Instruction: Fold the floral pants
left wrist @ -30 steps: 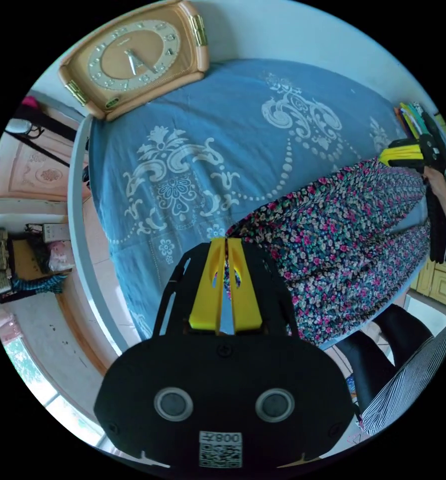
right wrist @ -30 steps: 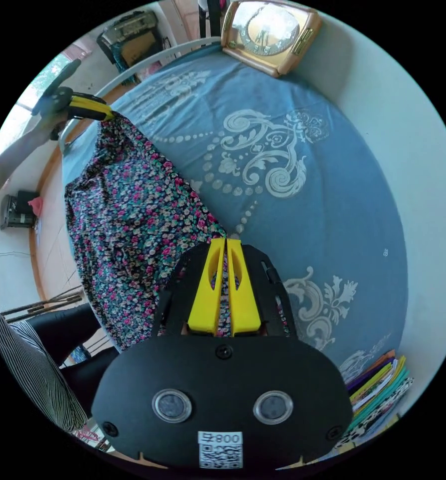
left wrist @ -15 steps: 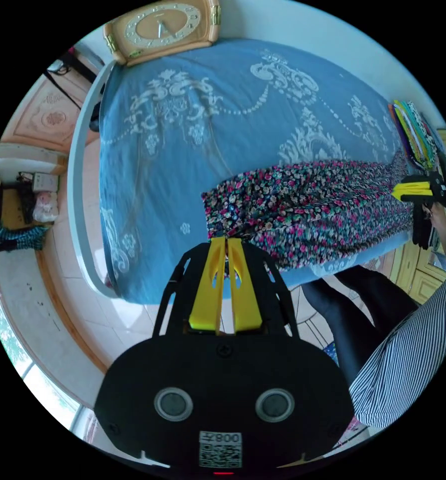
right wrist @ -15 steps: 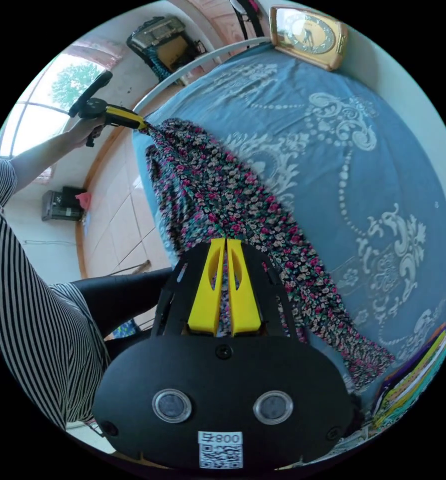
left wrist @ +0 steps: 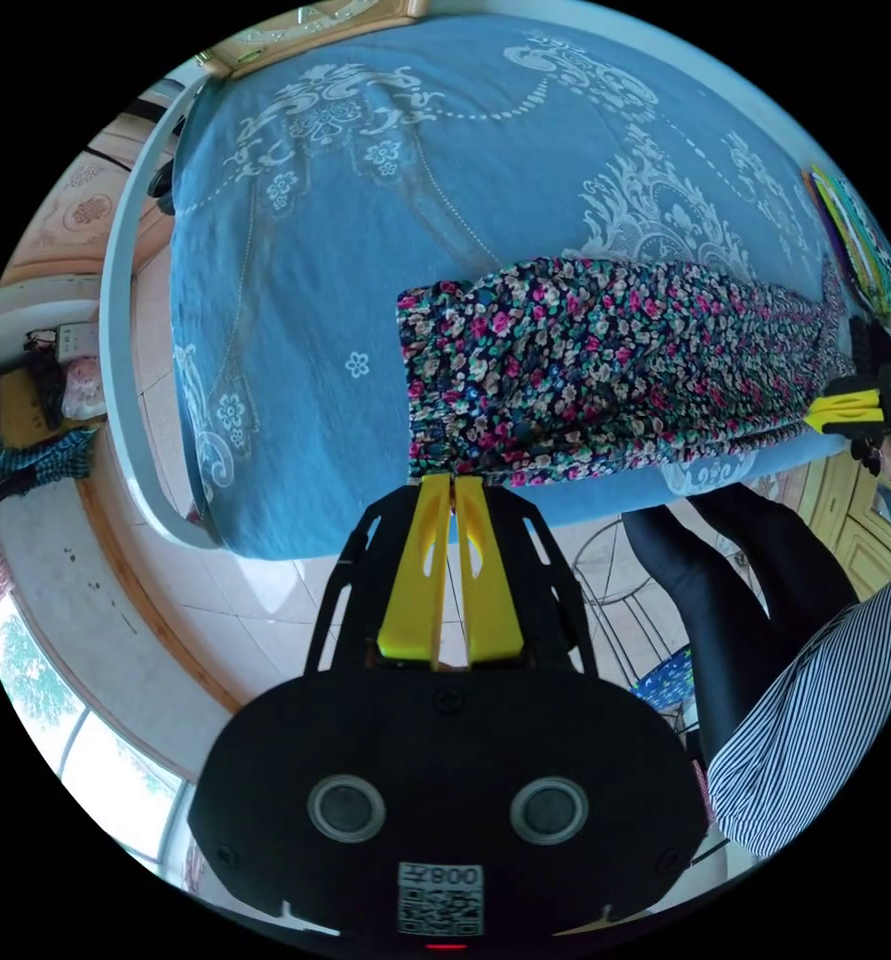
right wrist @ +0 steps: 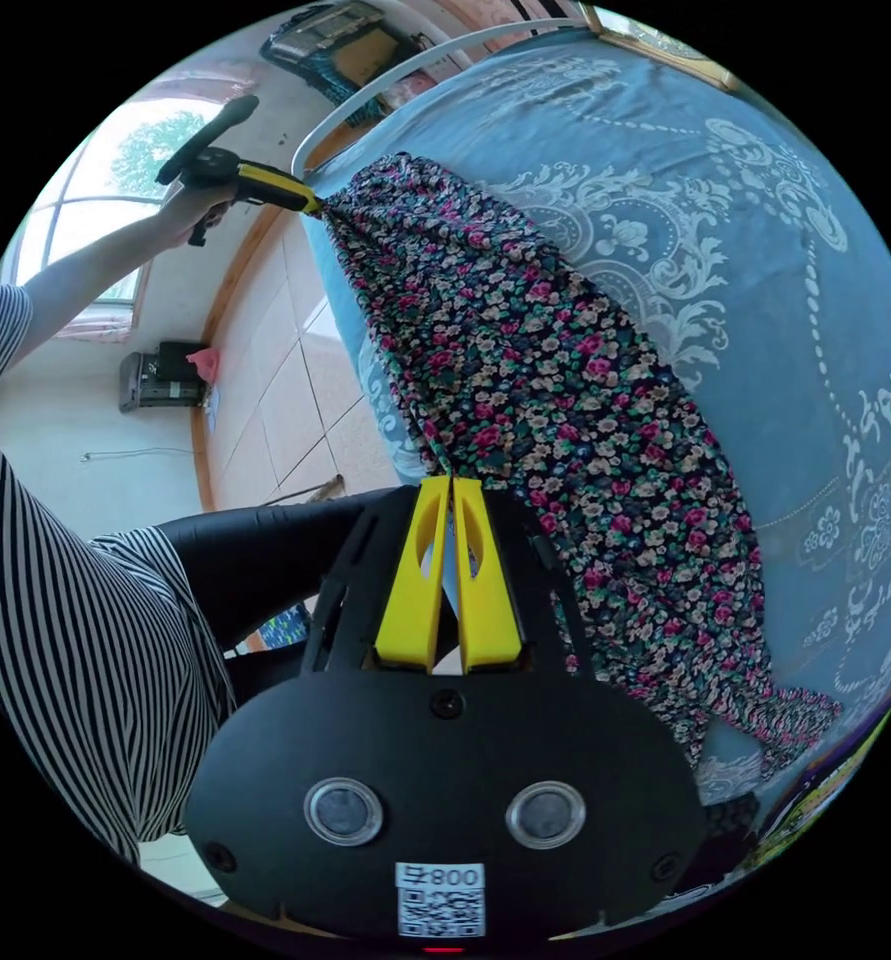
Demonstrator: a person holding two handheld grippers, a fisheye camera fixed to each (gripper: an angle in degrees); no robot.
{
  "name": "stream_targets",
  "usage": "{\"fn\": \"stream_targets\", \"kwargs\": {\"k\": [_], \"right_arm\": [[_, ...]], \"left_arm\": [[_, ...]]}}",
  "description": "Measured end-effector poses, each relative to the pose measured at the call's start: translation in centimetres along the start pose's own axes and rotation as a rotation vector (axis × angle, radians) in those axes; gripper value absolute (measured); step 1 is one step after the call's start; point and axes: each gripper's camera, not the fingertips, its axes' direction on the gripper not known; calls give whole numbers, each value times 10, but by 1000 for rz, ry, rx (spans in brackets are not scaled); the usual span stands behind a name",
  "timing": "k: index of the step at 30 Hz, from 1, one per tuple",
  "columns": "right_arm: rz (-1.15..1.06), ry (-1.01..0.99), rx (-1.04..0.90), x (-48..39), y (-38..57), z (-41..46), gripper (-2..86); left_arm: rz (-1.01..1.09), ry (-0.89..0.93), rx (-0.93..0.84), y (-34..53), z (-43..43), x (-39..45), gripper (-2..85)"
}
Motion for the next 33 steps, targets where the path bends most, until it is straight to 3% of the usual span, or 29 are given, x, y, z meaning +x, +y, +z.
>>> {"fn": "stream_targets", "kwargs": {"k": [9, 14, 23, 33], "right_arm": [[15, 29, -77, 14, 23, 75, 4], [33, 1, -50, 26, 45, 74, 4], [63, -6, -11, 50, 89, 84, 7], [272, -220, 136, 113, 177, 75, 21]], "left_arm": [[35, -34, -120, -3, 60, 40, 6], [33, -35, -146, 4, 71, 60, 8], [-82, 94, -169, 30, 84, 86, 17], [-288, 250, -135, 68, 93, 135, 48]]}}
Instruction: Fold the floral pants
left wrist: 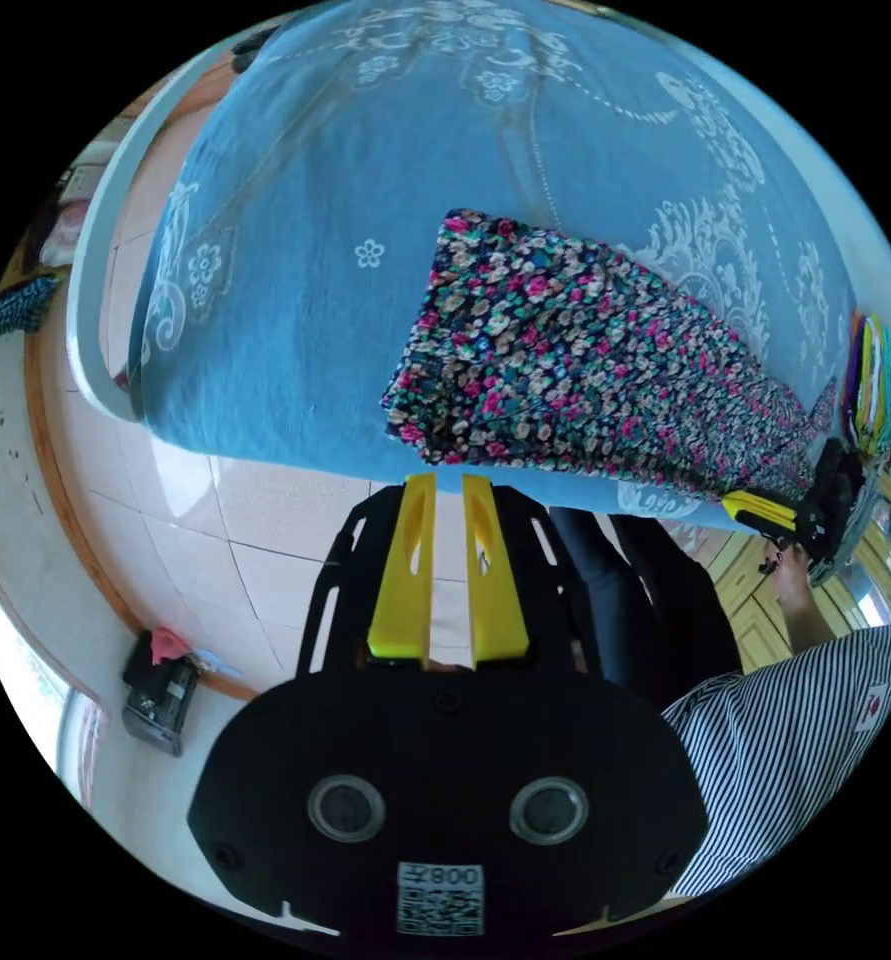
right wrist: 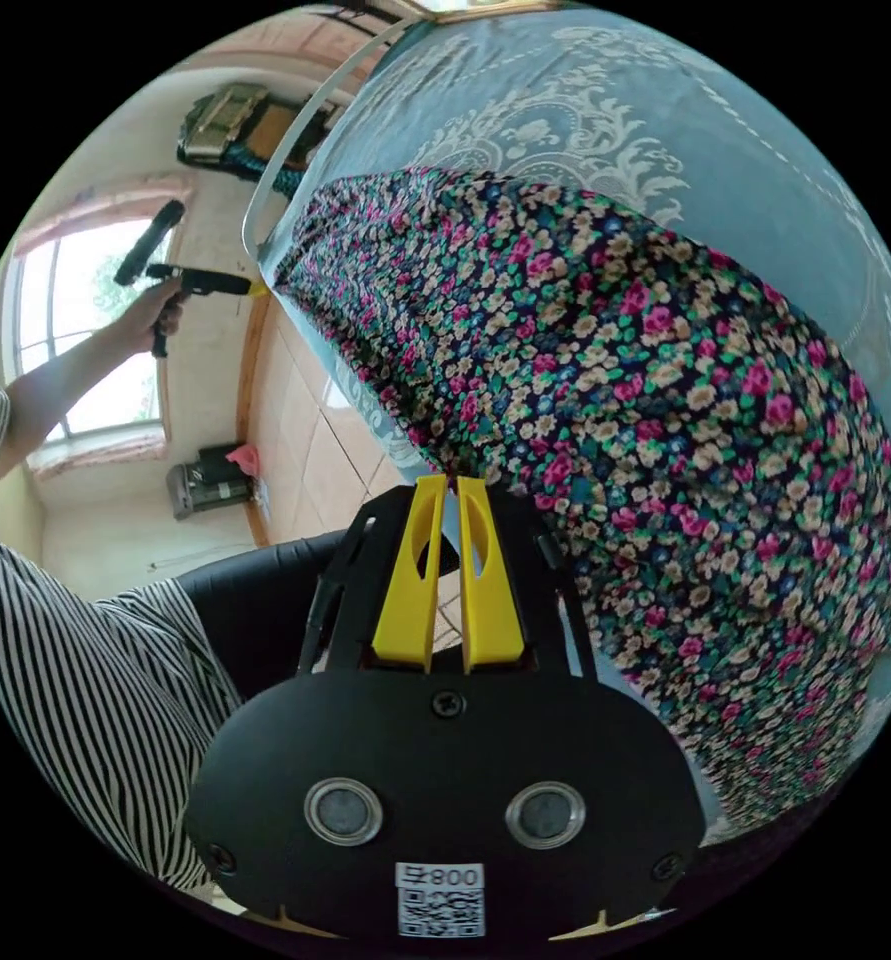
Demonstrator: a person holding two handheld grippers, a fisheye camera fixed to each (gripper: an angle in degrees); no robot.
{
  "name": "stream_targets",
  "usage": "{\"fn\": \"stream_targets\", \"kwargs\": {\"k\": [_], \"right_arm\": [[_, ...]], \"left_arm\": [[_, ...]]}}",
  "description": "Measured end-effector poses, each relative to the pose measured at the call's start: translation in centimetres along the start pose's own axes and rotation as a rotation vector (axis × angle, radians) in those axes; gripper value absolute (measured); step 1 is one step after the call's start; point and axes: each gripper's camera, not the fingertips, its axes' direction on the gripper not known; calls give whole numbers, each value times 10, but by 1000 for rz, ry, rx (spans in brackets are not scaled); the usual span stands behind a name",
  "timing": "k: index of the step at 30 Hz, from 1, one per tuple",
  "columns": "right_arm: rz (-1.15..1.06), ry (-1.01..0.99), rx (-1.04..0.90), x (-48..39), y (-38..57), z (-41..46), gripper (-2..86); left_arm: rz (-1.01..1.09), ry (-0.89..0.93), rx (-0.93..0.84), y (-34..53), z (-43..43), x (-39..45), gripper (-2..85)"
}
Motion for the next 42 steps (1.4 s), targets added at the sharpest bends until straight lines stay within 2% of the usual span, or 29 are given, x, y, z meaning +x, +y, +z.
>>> {"fn": "stream_targets", "kwargs": {"k": [5, 8, 12, 16, 19, 22, 29, 36, 38, 42], "right_arm": [[119, -48, 43, 46, 60, -40, 22], [228, -16, 102, 88, 104, -81, 26], [404, 172, 262, 165, 149, -164, 40], [520, 323, 345, 239, 168, -229, 56], [575, 385, 354, 274, 177, -254, 58], [640, 439, 369, 303, 188, -271, 65], [747, 419, 369, 360, 210, -286, 70], [767, 444, 347, 384, 260, -302, 14], [765, 416, 369, 389, 281, -311, 9], [752, 297, 535, 390, 352, -349, 4]], "left_arm": [[160, 24, 73, 6, 5, 95, 45], [361, 119, 89, 0, 20, 184, 45], [630, 246, 89, -7, 53, 315, 49], [764, 330, 89, -7, 84, 420, 53], [839, 278, 98, -2, 101, 480, 56], [874, 214, 131, 3, 112, 527, 57], [898, 109, 102, 14, 144, 617, 34], [878, 120, 110, 28, 155, 692, 9], [879, 125, 124, 33, 152, 710, 7], [886, 158, 154, 47, 143, 753, 6]]}}
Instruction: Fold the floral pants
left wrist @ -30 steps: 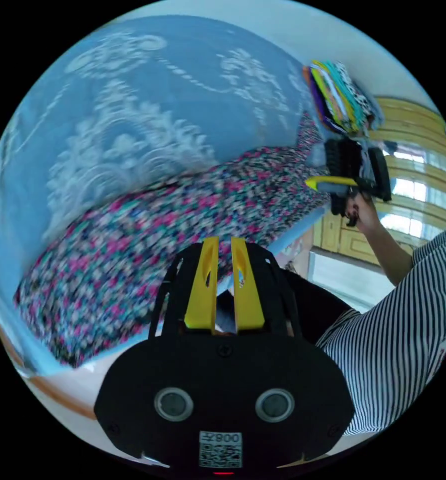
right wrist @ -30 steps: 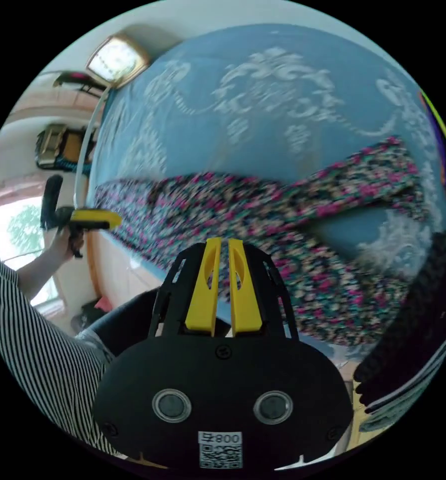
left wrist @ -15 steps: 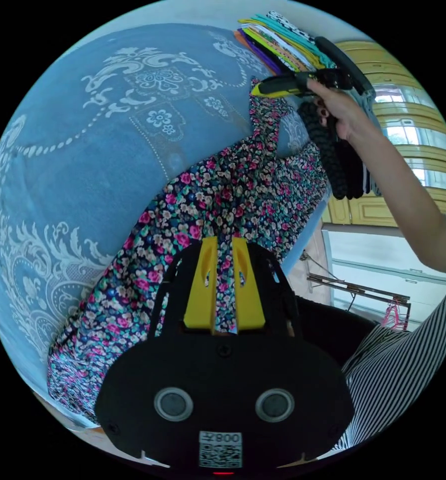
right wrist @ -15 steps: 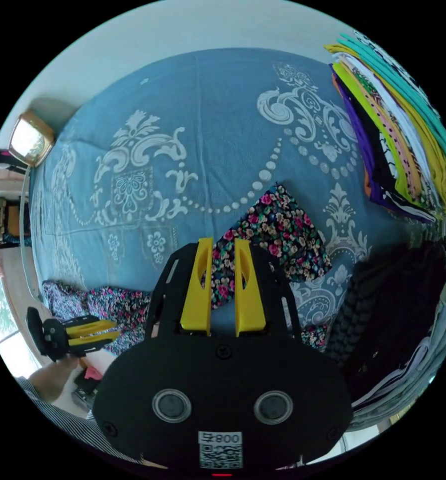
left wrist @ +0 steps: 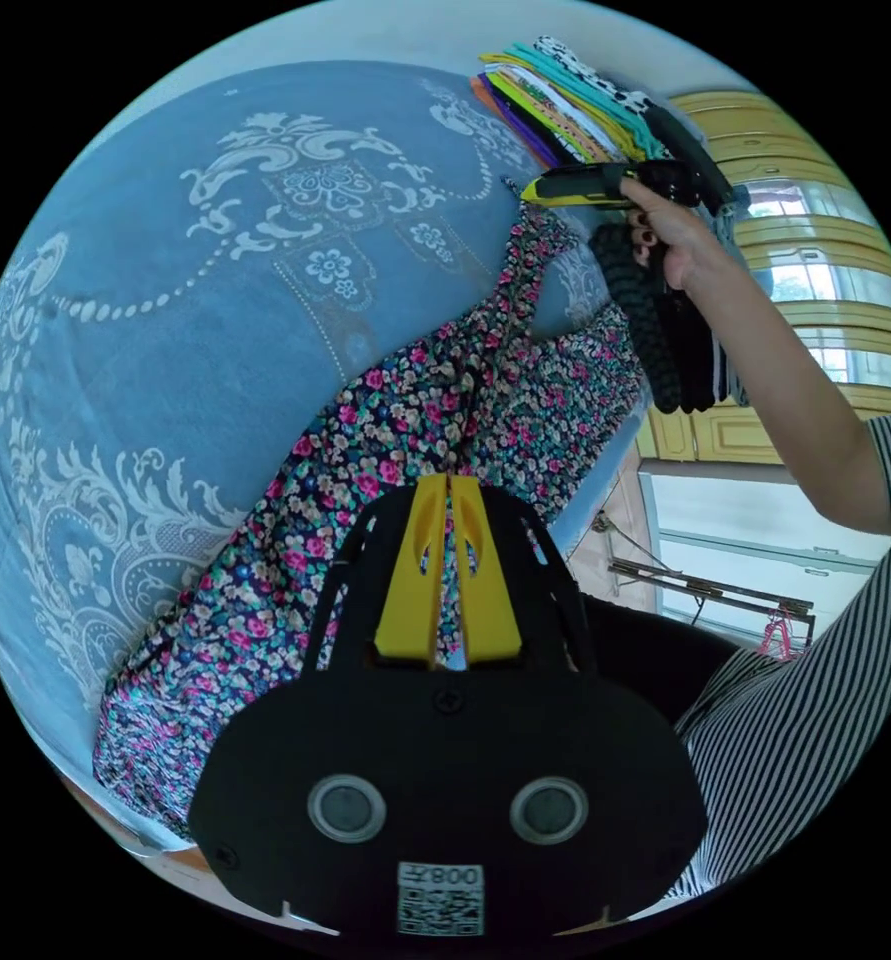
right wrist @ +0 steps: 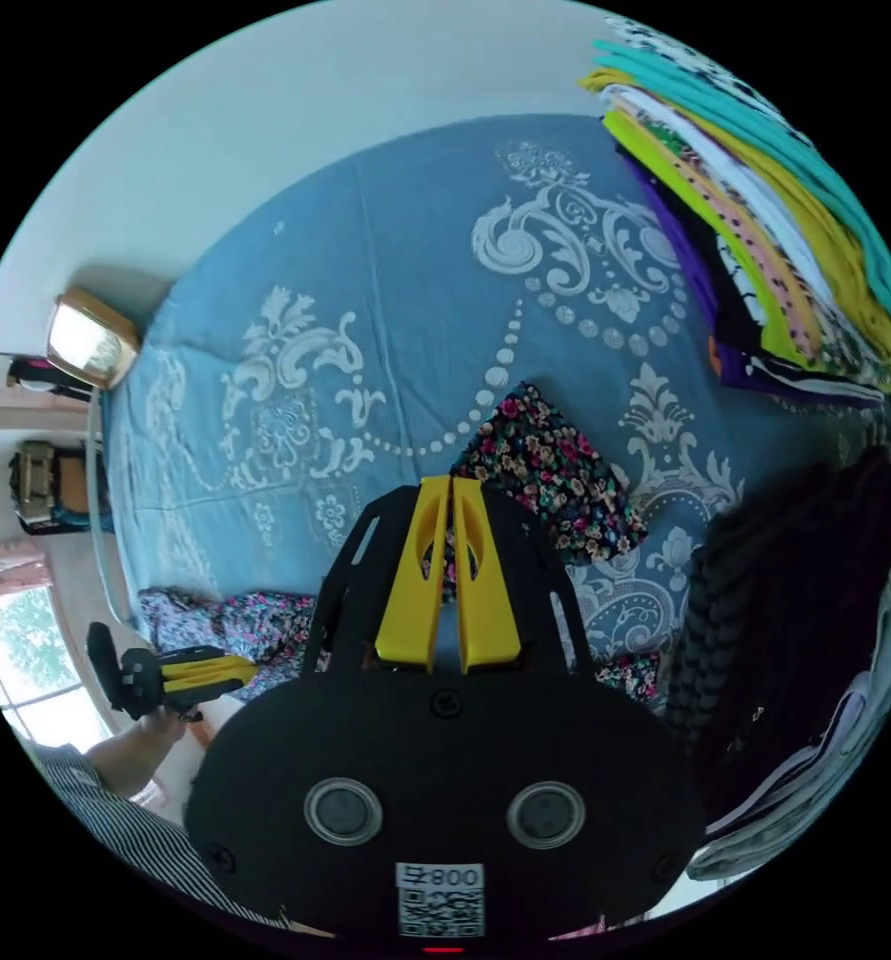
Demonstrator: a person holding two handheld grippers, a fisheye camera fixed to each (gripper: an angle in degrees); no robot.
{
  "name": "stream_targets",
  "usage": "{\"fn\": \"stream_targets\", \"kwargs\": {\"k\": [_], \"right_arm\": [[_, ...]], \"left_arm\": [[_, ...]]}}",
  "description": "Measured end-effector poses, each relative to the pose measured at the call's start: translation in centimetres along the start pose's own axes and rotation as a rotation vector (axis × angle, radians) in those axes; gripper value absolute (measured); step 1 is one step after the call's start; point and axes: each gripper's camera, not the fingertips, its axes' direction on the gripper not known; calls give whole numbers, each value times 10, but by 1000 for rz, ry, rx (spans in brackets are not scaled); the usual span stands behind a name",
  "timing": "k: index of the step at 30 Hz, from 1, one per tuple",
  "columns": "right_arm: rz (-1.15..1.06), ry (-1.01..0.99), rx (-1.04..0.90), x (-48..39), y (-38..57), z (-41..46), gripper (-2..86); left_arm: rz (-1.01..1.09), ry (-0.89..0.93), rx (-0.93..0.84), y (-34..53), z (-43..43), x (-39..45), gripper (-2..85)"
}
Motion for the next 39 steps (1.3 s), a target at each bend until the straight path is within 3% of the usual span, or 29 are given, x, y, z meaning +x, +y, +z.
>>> {"fn": "stream_targets", "kwargs": {"k": [10, 18, 24, 29, 33, 39], "right_arm": [[51, -186, 241, 118, 121, -154, 1], [298, -181, 71, 228, 222, -116, 1], [283, -133, 102, 262, 269, -149, 1], [389, -172, 65, 308, 311, -134, 1], [418, -213, 99, 331, 332, -140, 1], [450, -274, 158, 352, 360, -160, 1]], "left_arm": [[141, 40, 11, -63, 4, 112, 6], [233, -8, -234, -121, 89, 187, 6], [314, -50, -343, -166, 122, 242, 17], [320, 3, -279, -220, 113, 278, 32], [383, 122, -125, -304, 109, 314, 53], [491, 64, -75, -454, 168, 386, 61]]}}
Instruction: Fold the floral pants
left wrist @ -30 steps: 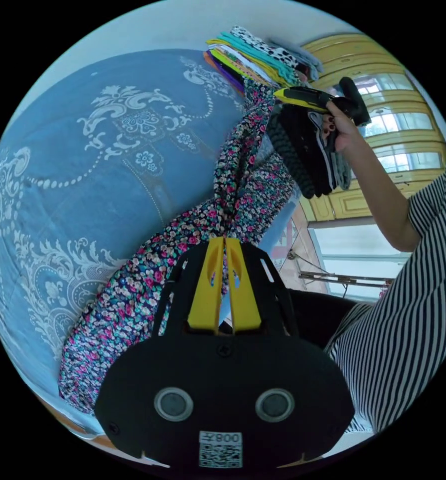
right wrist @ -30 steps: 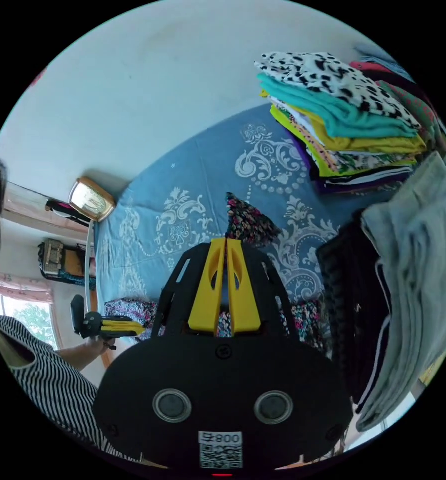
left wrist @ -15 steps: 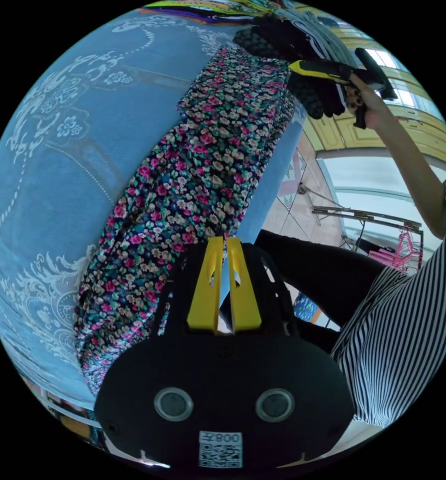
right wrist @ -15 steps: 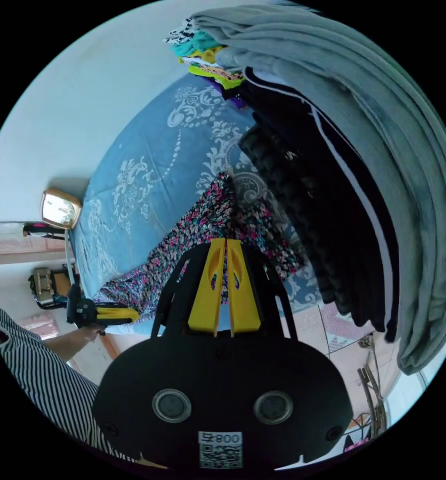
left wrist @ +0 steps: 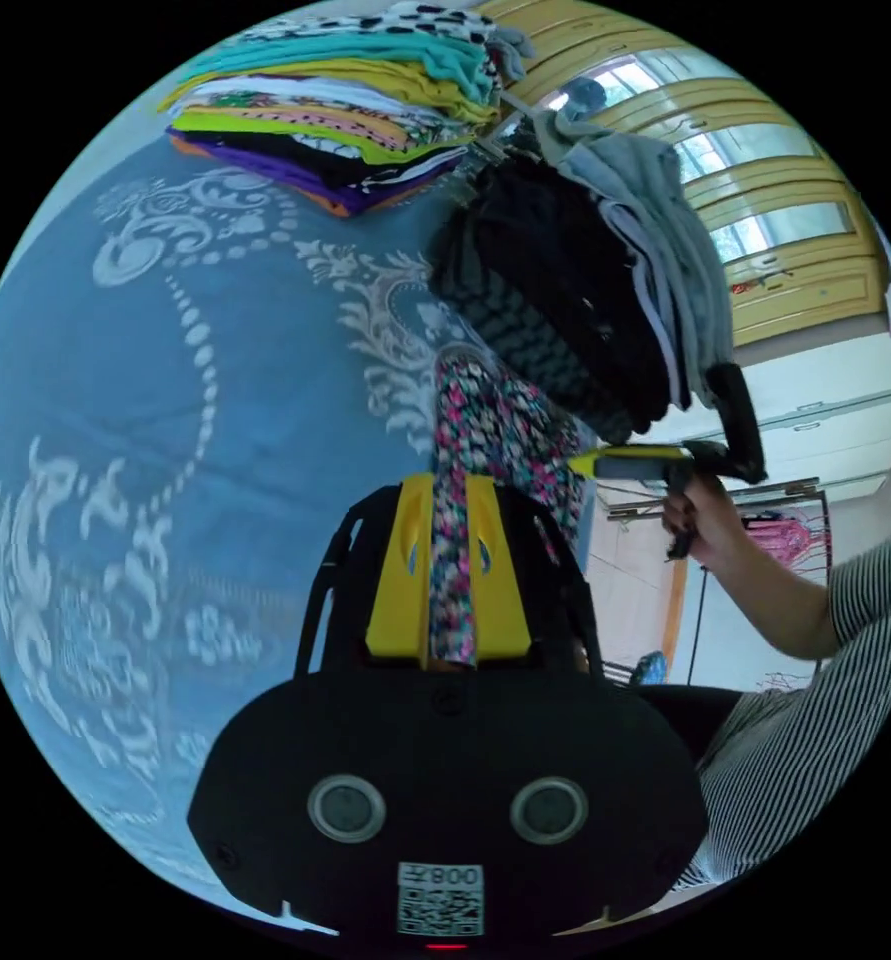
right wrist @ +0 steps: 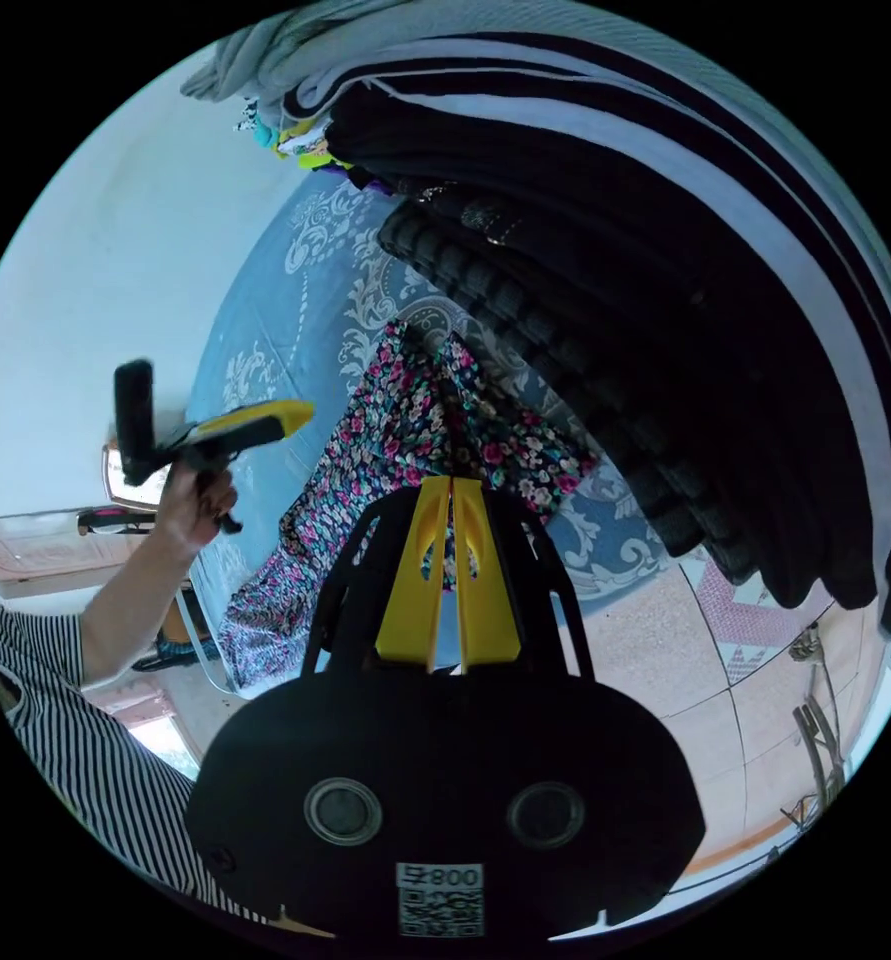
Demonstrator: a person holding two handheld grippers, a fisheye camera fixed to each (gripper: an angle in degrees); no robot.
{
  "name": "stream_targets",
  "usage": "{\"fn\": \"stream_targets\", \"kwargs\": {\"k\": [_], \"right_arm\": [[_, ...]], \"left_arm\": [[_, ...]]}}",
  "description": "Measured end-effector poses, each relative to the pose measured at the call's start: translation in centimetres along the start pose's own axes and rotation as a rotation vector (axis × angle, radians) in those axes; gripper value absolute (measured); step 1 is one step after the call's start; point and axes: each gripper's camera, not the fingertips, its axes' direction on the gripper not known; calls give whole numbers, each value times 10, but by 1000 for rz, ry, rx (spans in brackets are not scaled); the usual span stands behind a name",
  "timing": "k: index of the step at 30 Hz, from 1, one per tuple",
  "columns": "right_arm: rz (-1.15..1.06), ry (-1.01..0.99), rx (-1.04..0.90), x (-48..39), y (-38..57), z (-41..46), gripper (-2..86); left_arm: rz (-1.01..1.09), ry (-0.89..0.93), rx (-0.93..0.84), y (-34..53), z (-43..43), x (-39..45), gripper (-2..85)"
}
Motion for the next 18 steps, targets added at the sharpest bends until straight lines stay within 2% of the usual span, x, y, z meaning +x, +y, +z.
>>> {"fn": "stream_targets", "kwargs": {"k": [4, 11, 18], "right_arm": [[-17, -4, 21, 3, 9, -17, 1], [-23, -52, 38, 4, 21, -38, 1], [-18, -166, 134, -2, 56, -115, 1]], "left_arm": [[51, -35, -82, -72, 37, 11, 39], [64, -21, -89, -107, 44, 21, 9], [138, 124, 64, -117, 0, 54, 4]]}}
